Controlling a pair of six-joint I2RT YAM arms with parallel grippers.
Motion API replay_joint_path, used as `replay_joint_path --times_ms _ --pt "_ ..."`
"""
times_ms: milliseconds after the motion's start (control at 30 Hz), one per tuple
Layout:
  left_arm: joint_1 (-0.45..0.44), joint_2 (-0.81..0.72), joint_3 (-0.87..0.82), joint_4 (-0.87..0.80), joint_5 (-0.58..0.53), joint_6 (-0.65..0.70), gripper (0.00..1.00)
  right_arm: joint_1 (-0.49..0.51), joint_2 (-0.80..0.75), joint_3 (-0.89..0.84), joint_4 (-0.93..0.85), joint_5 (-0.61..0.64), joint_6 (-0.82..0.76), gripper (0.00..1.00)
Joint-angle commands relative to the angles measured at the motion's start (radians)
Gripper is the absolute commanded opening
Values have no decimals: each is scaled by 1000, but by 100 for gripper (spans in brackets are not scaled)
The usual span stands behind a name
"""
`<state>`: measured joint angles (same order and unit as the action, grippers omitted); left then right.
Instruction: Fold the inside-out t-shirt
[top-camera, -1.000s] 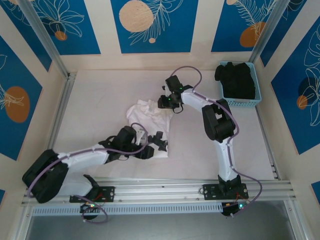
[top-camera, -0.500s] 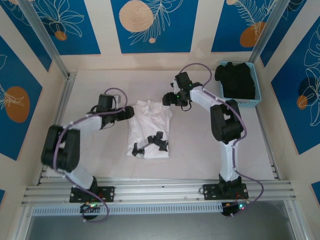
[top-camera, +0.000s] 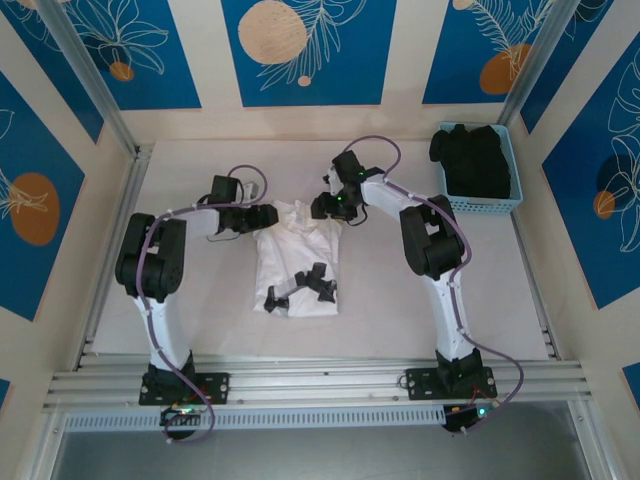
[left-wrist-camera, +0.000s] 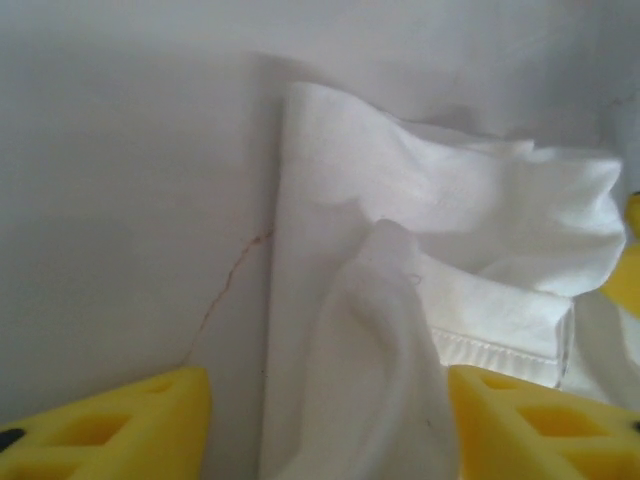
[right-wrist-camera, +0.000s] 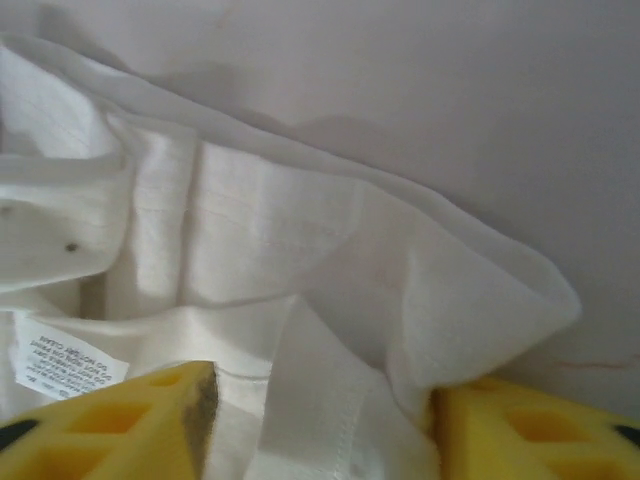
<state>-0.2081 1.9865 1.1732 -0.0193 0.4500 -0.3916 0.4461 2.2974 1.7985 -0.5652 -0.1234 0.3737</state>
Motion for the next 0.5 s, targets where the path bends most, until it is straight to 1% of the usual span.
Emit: replay_joint_path --times_ms 0,100,167,200,267,333,400,467 --pt "-14 64 15 6 110 -4 51 16 44 21 -29 -60 28 44" --pt "-10 80 25 14 119 -4 33 10 36 16 -7 -24 30 26" --pt "4 83 28 24 119 -11 23 -2 18 -4 27 -16 25 17" --pt "16 80 26 35 129 -17 17 -9 4 -19 51 -18 23 13" --pt "39 67 16 68 155 -39 9 -26 -24 -47 96 -36 22 5" --pt "55 41 -1 114 176 -54 4 -39 -56 -76 143 -58 27 0" --pt "66 16 -14 162 195 -63 0 -51 -91 -100 189 -79 29 0" --pt "72 -1 -17 211 208 -75 0 -63 -119 -121 237 -101 32 0"
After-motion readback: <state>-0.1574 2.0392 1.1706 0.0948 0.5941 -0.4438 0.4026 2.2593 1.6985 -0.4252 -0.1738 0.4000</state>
